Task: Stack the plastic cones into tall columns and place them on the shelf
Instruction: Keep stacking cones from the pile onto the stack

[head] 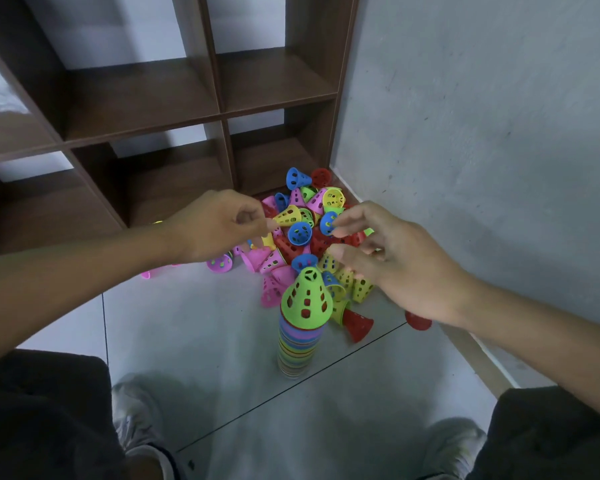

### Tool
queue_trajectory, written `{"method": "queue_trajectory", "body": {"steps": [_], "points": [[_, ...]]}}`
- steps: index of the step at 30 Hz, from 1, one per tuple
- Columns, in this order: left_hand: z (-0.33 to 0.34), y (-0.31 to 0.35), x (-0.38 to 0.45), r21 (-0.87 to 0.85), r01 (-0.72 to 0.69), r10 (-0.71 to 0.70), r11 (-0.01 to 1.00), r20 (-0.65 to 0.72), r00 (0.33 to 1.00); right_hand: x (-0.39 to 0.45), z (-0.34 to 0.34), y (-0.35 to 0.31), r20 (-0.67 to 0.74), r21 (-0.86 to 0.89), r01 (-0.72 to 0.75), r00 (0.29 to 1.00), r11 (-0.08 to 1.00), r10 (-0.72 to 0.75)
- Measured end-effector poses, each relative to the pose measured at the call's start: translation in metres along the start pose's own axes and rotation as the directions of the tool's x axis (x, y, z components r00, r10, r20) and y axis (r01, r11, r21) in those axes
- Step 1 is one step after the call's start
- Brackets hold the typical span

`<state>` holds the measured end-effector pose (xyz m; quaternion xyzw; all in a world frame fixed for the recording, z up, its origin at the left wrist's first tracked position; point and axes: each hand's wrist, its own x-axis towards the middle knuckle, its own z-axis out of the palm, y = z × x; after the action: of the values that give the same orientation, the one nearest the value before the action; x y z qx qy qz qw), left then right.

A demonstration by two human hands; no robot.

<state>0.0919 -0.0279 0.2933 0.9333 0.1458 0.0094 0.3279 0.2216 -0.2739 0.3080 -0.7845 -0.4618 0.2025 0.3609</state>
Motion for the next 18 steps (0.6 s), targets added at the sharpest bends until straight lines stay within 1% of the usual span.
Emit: {"method": "queue_trajectory", "body": {"steps": [2, 5, 8, 10, 12, 14, 16, 18], "points": [[0.003, -0.005, 0.009, -0.026, 0.019, -0.019, 0.999, -0.019, 1.000, 0.008, -0.005, 0.013, -0.005, -0.024, -0.018, 1.000, 1.000, 0.018], [0.010, -0.013, 0.027, -0.011, 0.039, -0.039, 0.999, -0.037, 0.999, 0.023, -0.012, 0.037, 0.005, -0.050, -0.055, 0.998, 0.997, 0.055], [0.018, -0.019, 0.048, 0.018, 0.059, -0.059, 0.998, -0.003, 0.998, 0.045, -0.018, 0.065, -0.005, -0.101, -0.074, 0.997, 0.992, 0.074], [0.024, -0.026, 0.063, 0.068, 0.041, -0.042, 0.997, 0.015, 0.999, 0.065, -0.019, 0.086, -0.005, -0.160, -0.075, 0.997, 0.984, 0.075], [0.032, -0.033, 0.079, 0.114, 0.028, -0.033, 0.993, 0.043, 0.999, 0.084, -0.018, 0.113, 0.023, -0.226, -0.096, 0.994, 0.969, 0.104], [0.042, -0.043, 0.096, 0.133, 0.028, -0.039, 0.991, 0.077, 0.996, 0.102, -0.015, 0.142, 0.083, -0.305, -0.134, 0.983, 0.943, 0.166], [0.056, -0.053, 0.114, 0.146, 0.027, -0.040, 0.989, 0.089, 0.995, 0.119, -0.012, 0.173, 0.148, -0.388, -0.166, 0.960, 0.907, 0.239], [0.074, -0.065, 0.132, 0.162, 0.026, -0.043, 0.986, 0.101, 0.994, 0.131, -0.008, 0.202, 0.177, -0.419, -0.206, 0.936, 0.884, 0.303]]}}
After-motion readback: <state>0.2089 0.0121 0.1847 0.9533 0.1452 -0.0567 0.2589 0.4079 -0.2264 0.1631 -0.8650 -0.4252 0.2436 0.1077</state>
